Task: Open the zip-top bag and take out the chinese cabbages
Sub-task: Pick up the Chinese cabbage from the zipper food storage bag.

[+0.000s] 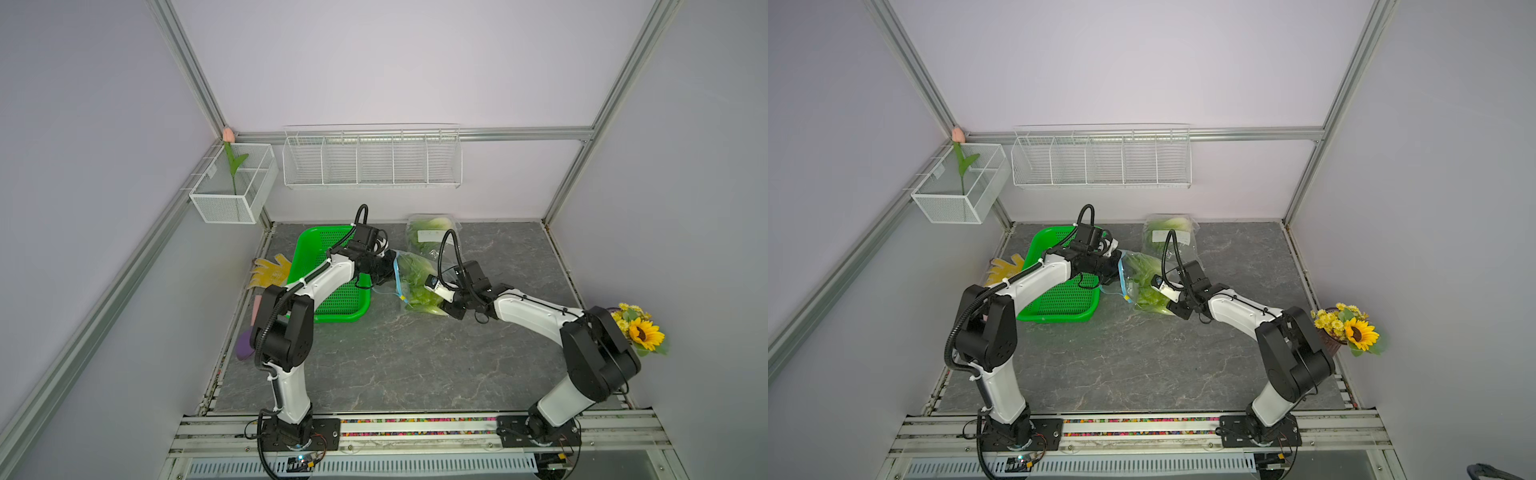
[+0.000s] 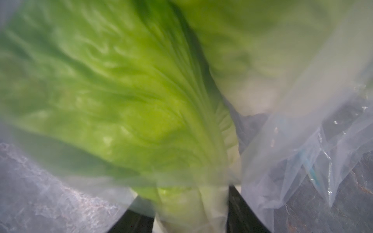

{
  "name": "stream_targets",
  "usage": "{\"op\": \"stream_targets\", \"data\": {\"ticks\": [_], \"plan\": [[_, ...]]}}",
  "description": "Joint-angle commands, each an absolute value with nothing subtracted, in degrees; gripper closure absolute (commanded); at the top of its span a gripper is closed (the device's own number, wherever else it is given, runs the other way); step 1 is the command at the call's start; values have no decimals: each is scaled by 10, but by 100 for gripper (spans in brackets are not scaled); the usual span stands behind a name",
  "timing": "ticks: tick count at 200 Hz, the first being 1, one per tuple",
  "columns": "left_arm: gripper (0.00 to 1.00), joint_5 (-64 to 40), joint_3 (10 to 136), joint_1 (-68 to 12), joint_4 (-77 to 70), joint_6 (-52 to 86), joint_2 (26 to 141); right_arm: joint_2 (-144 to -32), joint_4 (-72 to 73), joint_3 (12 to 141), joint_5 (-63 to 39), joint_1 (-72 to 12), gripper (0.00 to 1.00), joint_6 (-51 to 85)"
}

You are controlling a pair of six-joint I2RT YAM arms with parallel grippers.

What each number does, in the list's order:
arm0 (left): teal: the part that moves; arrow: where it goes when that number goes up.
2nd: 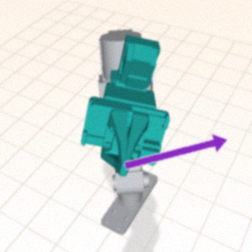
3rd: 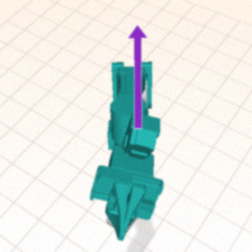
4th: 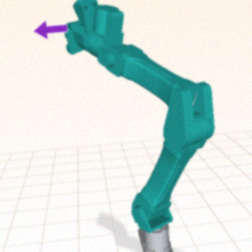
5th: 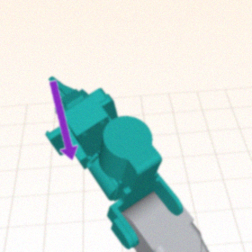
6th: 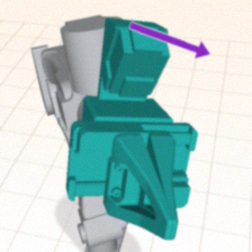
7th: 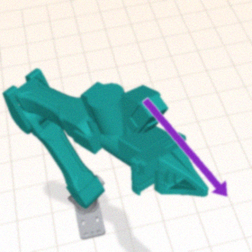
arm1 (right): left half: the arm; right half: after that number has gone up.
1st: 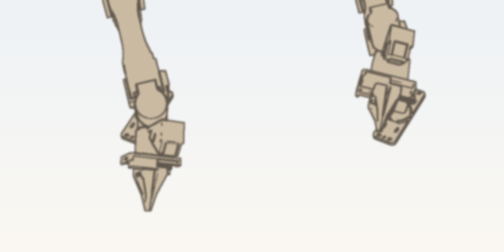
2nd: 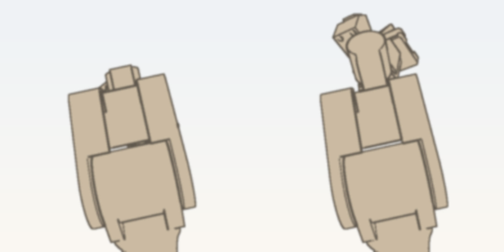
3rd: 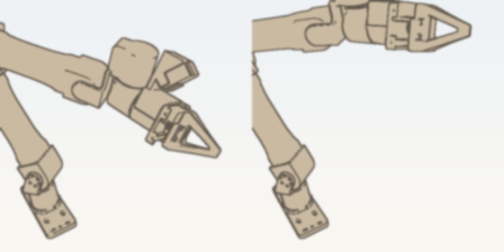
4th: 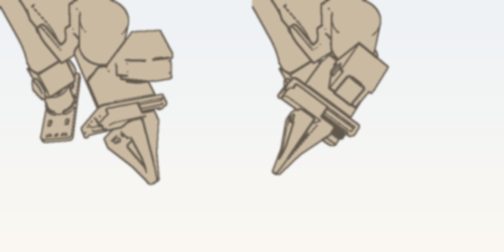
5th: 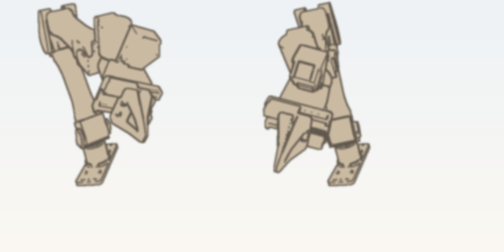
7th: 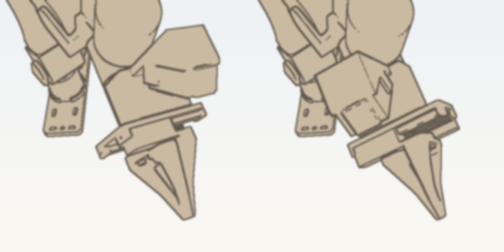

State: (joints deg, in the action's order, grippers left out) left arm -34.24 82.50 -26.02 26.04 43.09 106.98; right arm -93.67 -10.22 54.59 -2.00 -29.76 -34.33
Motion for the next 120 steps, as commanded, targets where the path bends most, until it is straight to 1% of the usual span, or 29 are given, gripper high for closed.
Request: {"op": "stream_targets", "data": {"ticks": [1, 73, 120], "plan": [[100, -361, 837, -250, 300, 414, 1037, -967, -153, 535, 50, -280, 49, -340], [100, -357, 814, -197, 367, 379, 971, -971, -148, 534, 72, -262, 49, -337], [100, -359, 822, -167, 425, 354, 930, -972, -158, 543, 76, -259, 48, -333]]}}
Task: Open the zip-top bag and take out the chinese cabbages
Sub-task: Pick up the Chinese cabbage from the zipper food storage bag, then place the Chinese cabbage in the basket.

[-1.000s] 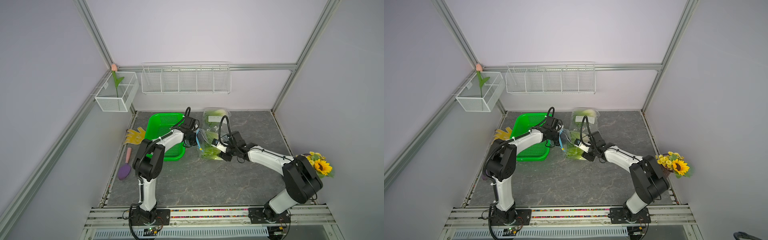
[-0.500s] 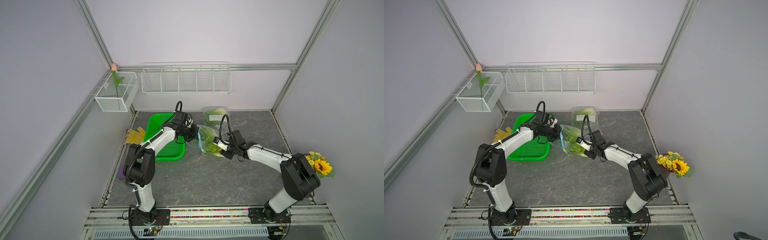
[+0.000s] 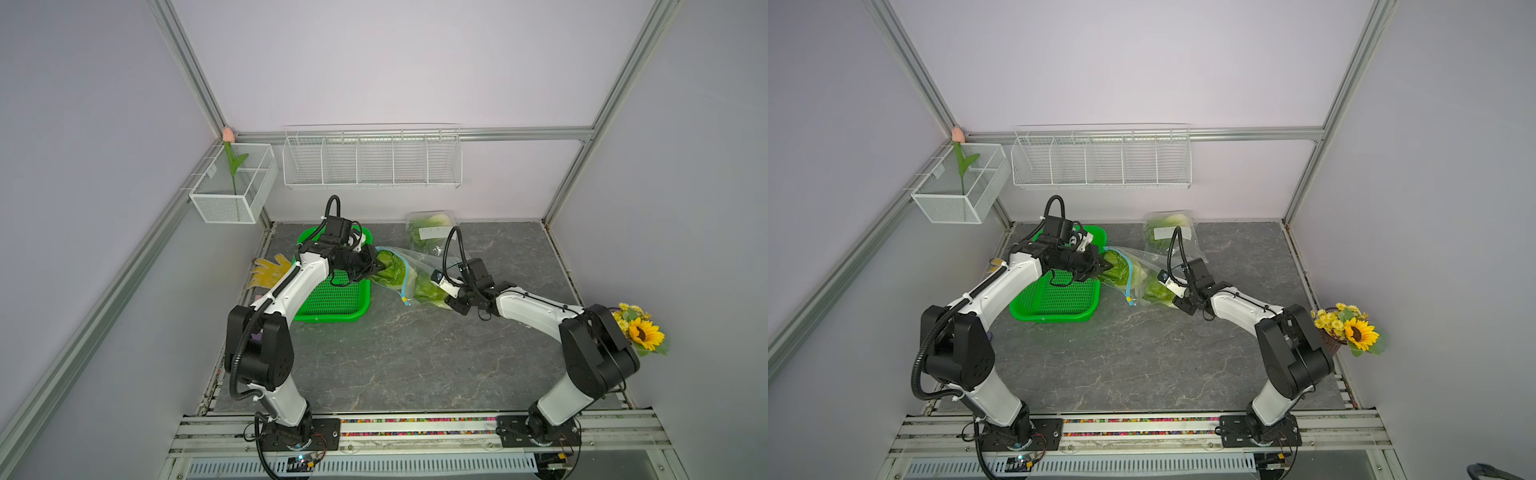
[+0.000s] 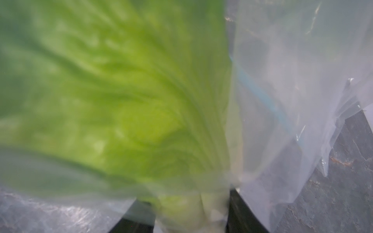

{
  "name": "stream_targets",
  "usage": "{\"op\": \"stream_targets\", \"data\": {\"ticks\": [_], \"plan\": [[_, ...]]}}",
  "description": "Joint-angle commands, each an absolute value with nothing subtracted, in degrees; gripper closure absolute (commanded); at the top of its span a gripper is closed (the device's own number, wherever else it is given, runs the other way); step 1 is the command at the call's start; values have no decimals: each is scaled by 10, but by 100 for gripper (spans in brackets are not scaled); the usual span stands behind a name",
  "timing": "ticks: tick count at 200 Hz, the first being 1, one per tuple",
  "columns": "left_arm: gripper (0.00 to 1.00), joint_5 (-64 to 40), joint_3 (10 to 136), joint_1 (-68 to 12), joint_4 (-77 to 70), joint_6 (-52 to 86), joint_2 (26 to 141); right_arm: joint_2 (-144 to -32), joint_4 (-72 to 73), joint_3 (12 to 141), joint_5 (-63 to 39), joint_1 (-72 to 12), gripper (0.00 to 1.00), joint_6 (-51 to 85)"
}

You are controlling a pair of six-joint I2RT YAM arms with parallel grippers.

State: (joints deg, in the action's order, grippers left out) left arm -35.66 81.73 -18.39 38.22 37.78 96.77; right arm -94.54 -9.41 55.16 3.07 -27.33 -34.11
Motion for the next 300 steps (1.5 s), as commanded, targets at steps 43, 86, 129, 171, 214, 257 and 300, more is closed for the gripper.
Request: {"op": "stream_targets", "data": {"ticks": [43, 86, 129, 171, 214, 257, 300], "plan": [[100, -352, 819, -137, 429, 364, 868, -976, -161, 548, 76, -259, 48, -333], [100, -328, 825, -104, 418, 368, 821, -976, -163, 549, 74, -258, 48, -333], [100, -229, 777, -89, 312, 359, 768, -975, -165, 552, 68, -259, 48, -330], [100, -126, 718, -86, 130, 359, 771, -973, -168, 555, 66, -259, 47, -329], [100, -107, 713, -67, 57, 321, 837, -966, -171, 555, 64, -259, 47, -330], [100, -98, 686, -49, 3, 293, 878, -969, -174, 557, 61, -259, 46, -328], [100, -119, 685, -22, -2, 279, 926, -965, -171, 555, 70, -259, 45, -326]]}}
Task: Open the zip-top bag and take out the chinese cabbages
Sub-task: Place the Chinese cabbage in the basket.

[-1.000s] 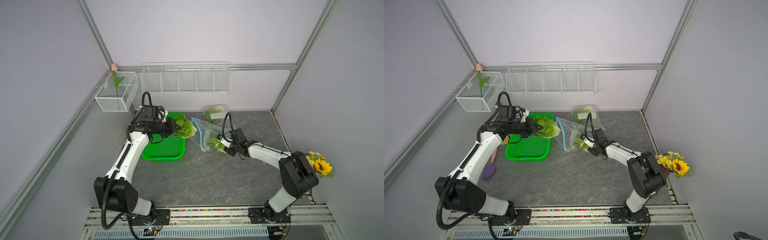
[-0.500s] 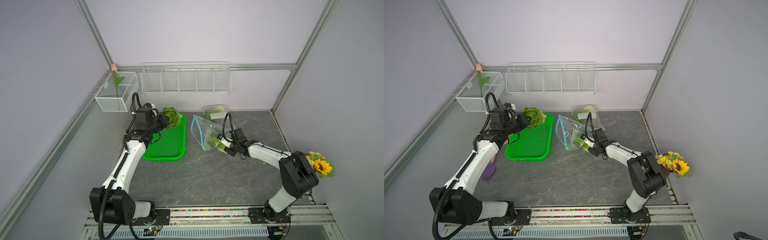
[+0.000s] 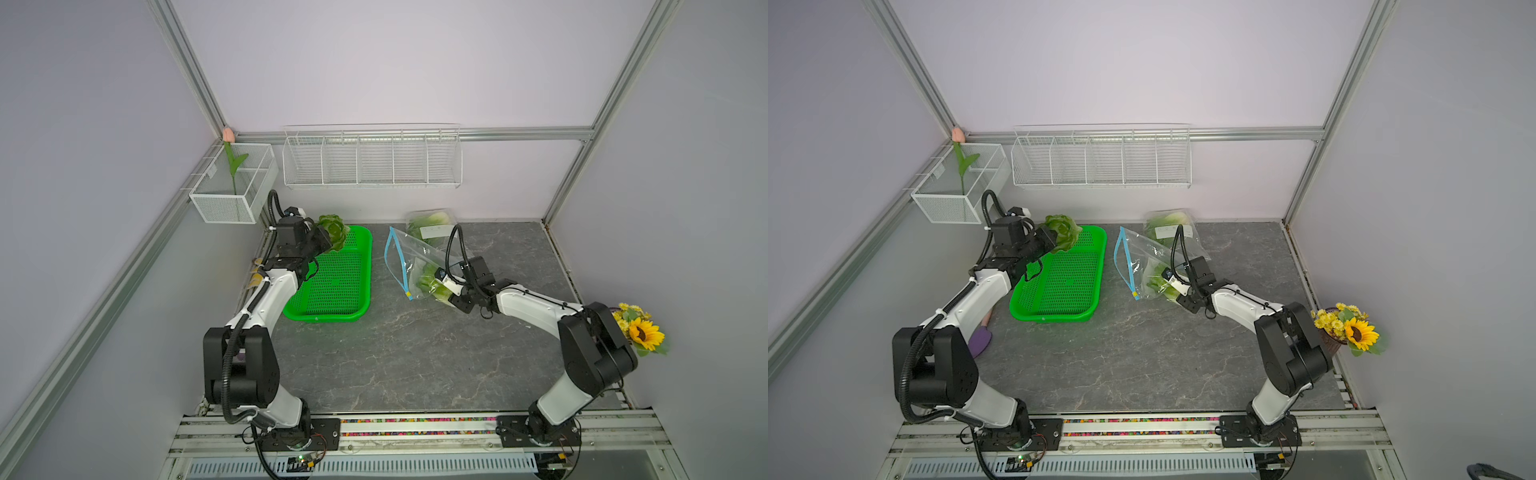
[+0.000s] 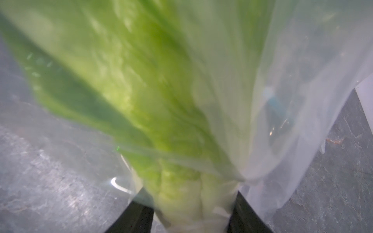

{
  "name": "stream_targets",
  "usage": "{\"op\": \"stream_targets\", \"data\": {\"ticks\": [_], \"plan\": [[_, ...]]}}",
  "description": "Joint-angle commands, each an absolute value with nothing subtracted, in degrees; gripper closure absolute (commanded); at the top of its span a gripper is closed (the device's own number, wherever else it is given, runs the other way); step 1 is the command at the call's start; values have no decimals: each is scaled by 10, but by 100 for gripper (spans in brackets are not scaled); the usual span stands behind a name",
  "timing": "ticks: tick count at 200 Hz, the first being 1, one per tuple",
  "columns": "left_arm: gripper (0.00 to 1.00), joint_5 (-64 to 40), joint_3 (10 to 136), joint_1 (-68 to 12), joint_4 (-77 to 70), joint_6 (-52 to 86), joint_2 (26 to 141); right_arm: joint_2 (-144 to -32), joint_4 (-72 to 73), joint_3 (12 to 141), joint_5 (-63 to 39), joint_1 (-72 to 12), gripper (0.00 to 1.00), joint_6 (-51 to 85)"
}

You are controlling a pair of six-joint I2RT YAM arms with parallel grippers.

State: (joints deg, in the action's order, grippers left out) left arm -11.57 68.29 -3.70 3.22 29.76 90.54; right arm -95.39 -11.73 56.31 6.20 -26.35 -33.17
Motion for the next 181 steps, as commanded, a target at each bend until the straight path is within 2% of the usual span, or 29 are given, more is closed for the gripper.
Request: {"op": "stream_targets", "data": {"ticks": [1, 108, 124, 155, 165, 181], "plan": [[100, -118, 685, -21, -2, 279, 926, -966, -171, 555, 70, -259, 45, -326], [100, -35, 696, -8, 17, 235, 1040, -969, -183, 557, 57, -259, 44, -326], [81, -34, 688, -8, 20, 242, 1039, -967, -181, 557, 59, -258, 43, -326], [36, -19, 671, -8, 49, 266, 1003, -958, -184, 557, 55, -258, 41, -326], [27, -9, 670, -8, 73, 270, 987, -955, -184, 556, 55, -258, 41, -326], [19, 2, 672, -8, 122, 279, 967, -952, -183, 555, 55, -258, 41, -326]]}}
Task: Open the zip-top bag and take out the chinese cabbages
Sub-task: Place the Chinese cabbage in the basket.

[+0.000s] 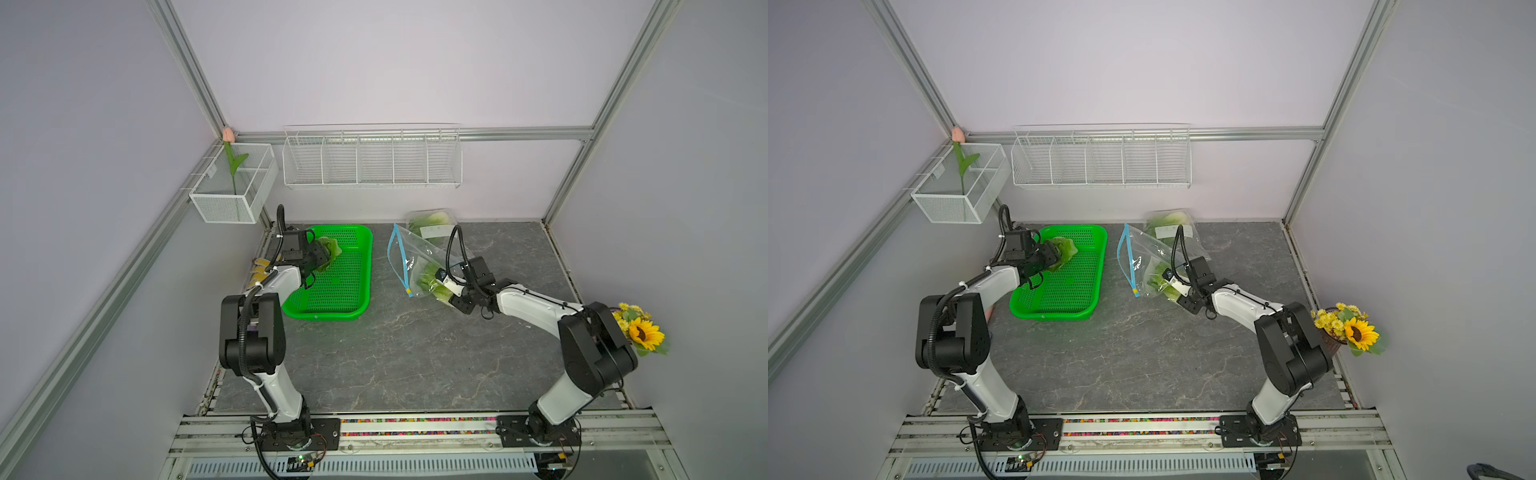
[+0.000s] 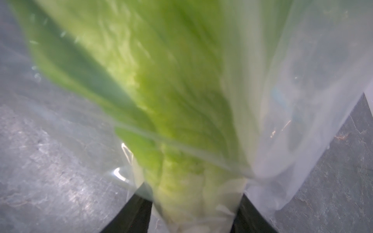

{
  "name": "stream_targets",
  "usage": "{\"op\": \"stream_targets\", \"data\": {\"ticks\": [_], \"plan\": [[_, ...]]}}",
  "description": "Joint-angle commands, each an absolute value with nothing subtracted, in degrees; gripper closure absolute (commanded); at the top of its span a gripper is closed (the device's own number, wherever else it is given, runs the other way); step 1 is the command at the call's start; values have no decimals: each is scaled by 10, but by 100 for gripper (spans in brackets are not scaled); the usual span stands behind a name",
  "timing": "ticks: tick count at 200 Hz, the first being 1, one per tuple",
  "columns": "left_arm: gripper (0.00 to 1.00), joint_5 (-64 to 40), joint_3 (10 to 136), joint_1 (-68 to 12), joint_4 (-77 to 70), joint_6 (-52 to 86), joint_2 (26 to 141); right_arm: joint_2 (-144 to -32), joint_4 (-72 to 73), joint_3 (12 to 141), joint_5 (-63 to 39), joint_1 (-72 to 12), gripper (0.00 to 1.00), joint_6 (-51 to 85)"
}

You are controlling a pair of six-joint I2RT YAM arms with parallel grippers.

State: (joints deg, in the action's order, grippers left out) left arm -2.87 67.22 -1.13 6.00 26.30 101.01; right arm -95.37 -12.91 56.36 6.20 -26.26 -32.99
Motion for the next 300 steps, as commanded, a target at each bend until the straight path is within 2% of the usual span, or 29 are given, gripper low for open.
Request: {"op": "stream_targets", "data": {"ticks": [1, 26, 57, 102, 153, 181, 217, 225, 273, 300], "plan": [[18, 2, 672, -8, 127, 280, 965, -952, -183, 555, 55, -258, 41, -326], [10, -8, 686, -8, 219, 292, 946, -949, -183, 555, 53, -257, 41, -326], [9, -21, 657, -8, 269, 329, 905, -948, -183, 555, 50, -257, 41, -325], [10, -65, 627, -9, 229, 413, 877, -948, -180, 556, 42, -257, 41, -323], [11, -125, 596, -39, 86, 640, 911, -947, -179, 552, 42, -257, 41, -320], [19, -137, 609, -40, 25, 699, 958, -947, -180, 553, 41, -257, 41, -320], [47, -119, 672, -33, 58, 683, 1015, -944, -181, 551, 43, -257, 40, -322], [50, -117, 681, -30, 65, 676, 1021, -943, -182, 551, 43, -256, 40, -322], [52, -96, 678, -10, 91, 659, 1005, -936, -185, 550, 42, -257, 40, -318], [44, -103, 667, -11, 96, 650, 985, -919, -181, 543, 2, -255, 33, -315]]}}
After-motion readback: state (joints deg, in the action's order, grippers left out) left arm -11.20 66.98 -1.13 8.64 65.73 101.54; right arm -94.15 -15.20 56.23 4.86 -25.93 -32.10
